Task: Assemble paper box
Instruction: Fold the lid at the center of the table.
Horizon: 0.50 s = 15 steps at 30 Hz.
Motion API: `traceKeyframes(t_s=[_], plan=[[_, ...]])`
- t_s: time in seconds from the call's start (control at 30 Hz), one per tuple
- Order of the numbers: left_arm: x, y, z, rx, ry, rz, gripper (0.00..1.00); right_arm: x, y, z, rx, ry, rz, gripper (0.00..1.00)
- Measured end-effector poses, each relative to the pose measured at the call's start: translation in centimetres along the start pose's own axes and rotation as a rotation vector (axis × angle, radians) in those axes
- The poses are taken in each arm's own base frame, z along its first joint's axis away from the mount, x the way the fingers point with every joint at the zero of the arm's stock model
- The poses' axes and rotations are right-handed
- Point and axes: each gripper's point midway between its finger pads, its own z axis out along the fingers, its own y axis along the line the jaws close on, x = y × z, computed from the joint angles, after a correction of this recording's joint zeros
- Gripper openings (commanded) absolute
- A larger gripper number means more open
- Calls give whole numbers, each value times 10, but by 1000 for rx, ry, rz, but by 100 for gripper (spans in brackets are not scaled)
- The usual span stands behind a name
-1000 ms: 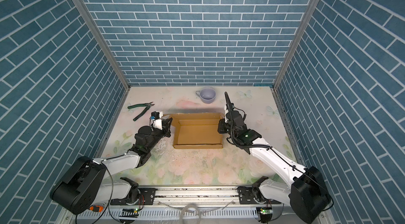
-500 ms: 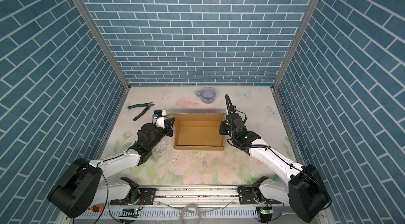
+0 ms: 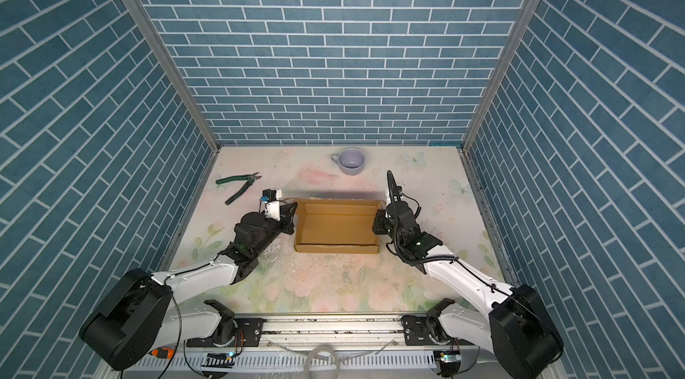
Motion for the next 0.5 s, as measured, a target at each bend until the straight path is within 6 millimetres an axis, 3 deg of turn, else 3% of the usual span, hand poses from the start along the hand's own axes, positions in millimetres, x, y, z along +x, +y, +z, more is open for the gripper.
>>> traceKeyframes(t_s=[0.17, 0.37, 0.5], plan=[[3, 0, -1, -8, -1, -1, 0, 1, 0, 0, -4, -1, -1, 0], [16, -2, -17, 4, -2, 15, 0, 8, 1, -6, -25, 10, -3, 0], [17, -3, -21, -6, -13, 64, 0, 13, 3, -21, -42, 56, -32, 10]])
